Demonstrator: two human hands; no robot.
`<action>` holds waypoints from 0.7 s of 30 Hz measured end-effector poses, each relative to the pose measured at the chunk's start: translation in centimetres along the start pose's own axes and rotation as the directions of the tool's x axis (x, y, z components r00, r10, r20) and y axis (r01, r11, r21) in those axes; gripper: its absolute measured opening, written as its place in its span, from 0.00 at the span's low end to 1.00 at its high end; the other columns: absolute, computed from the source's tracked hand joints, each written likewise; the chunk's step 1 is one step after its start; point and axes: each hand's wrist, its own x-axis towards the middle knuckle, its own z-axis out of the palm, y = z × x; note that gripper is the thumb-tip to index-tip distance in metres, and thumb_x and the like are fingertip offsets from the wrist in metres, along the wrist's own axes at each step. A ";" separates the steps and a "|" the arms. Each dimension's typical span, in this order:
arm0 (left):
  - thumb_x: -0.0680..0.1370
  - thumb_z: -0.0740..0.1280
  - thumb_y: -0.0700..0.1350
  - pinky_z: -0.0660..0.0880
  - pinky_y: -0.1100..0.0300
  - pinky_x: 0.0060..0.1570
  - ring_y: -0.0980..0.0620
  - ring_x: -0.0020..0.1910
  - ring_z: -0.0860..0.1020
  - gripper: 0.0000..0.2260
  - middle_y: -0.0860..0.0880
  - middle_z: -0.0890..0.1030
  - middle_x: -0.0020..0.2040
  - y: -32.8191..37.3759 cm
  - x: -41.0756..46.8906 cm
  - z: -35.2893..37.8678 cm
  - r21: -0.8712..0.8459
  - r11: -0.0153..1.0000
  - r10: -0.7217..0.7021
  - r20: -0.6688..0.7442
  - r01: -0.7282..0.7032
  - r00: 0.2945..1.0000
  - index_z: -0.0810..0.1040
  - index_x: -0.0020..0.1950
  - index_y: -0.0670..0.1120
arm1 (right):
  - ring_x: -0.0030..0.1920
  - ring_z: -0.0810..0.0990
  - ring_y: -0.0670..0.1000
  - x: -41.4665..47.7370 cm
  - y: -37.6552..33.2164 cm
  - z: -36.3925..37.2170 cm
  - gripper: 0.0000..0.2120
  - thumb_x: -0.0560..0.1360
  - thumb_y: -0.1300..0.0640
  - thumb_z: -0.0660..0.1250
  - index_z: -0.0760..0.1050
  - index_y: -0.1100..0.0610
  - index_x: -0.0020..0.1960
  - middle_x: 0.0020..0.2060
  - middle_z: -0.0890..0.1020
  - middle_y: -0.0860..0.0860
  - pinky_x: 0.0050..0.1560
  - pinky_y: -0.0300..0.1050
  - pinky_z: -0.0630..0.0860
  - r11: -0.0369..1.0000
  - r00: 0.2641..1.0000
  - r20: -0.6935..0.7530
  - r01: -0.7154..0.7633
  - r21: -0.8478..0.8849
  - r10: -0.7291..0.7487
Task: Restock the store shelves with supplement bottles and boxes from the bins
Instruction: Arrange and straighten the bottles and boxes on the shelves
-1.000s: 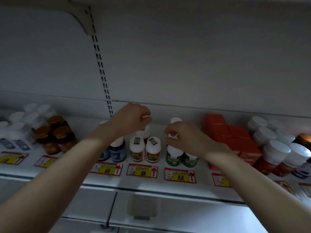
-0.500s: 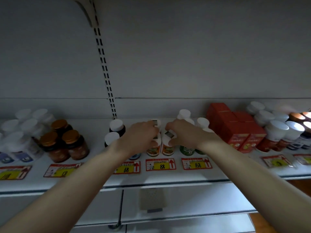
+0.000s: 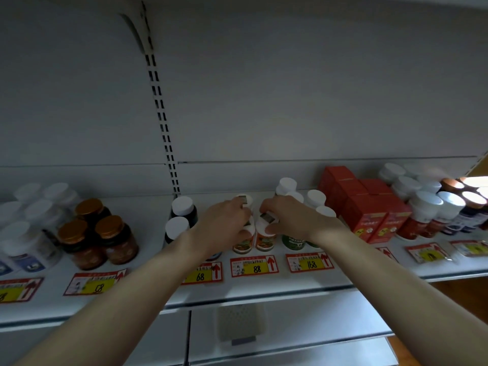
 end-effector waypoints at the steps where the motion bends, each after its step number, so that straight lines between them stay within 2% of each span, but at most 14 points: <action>1: 0.79 0.61 0.50 0.62 0.62 0.40 0.47 0.53 0.74 0.16 0.44 0.70 0.60 0.0 0.0 0.0 -0.004 1.000 0.000 0.004 0.000 1.000 0.72 0.63 0.43 | 0.54 0.74 0.52 0.0 0.1 0.0 0.15 0.75 0.61 0.65 0.70 0.60 0.61 0.55 0.75 0.56 0.45 0.37 0.64 1.000 1.000 0.004 0.000 -0.001 0.000; 8: 0.79 0.60 0.54 0.62 0.61 0.39 0.48 0.51 0.74 0.18 0.45 0.71 0.57 -0.3 0.0 -0.4 -0.021 1.000 0.006 0.008 -0.006 1.000 0.73 0.61 0.43 | 0.53 0.74 0.53 0.2 0.3 0.1 0.15 0.75 0.60 0.65 0.69 0.60 0.61 0.55 0.74 0.56 0.45 0.39 0.65 1.000 1.000 0.018 0.007 0.006 -0.008; 12: 0.81 0.57 0.51 0.69 0.57 0.43 0.47 0.47 0.74 0.16 0.44 0.73 0.50 -2.0 1.8 -1.3 -0.106 0.993 -0.067 -0.112 0.055 0.991 0.76 0.56 0.40 | 0.54 0.73 0.55 0.0 0.6 0.1 0.19 0.75 0.57 0.65 0.68 0.58 0.64 0.55 0.72 0.56 0.45 0.40 0.64 1.000 1.000 -0.014 0.009 -0.016 -0.009; 14: 0.80 0.59 0.50 0.71 0.55 0.50 0.46 0.51 0.74 0.16 0.42 0.74 0.54 -2.7 3.5 -1.4 -0.161 0.983 -0.100 -0.070 0.088 0.992 0.75 0.61 0.40 | 0.54 0.73 0.55 -0.1 0.5 0.0 0.19 0.76 0.56 0.65 0.67 0.58 0.65 0.56 0.72 0.57 0.44 0.39 0.63 0.999 0.999 -0.042 0.006 -0.034 -0.008; 16: 0.79 0.62 0.50 0.71 0.55 0.54 0.46 0.56 0.74 0.19 0.41 0.75 0.59 -2.9 4.8 -1.3 -0.246 0.963 -0.107 0.039 0.114 0.993 0.72 0.66 0.42 | 0.54 0.72 0.55 -0.2 0.4 0.0 0.19 0.76 0.56 0.64 0.67 0.58 0.66 0.56 0.71 0.57 0.44 0.39 0.63 0.999 0.999 -0.052 0.008 -0.040 -0.010; 18: 0.78 0.64 0.50 0.71 0.57 0.57 0.47 0.58 0.74 0.21 0.42 0.75 0.63 -3.0 5.6 -0.8 -0.281 0.951 -0.093 0.124 0.125 0.988 0.70 0.68 0.42 | 0.55 0.73 0.55 -0.4 0.3 0.1 0.18 0.76 0.56 0.64 0.68 0.58 0.65 0.57 0.71 0.57 0.45 0.39 0.63 0.999 0.999 -0.051 0.011 -0.037 -0.013; 21: 0.77 0.65 0.48 0.71 0.57 0.58 0.48 0.59 0.74 0.20 0.42 0.75 0.64 -3.2 5.9 -0.3 -0.274 0.953 -0.086 0.162 0.129 0.983 0.71 0.67 0.41 | 0.55 0.73 0.55 -0.6 0.3 0.2 0.17 0.77 0.56 0.63 0.69 0.58 0.64 0.57 0.73 0.57 0.46 0.39 0.65 0.999 0.998 -0.057 0.014 -0.043 -0.016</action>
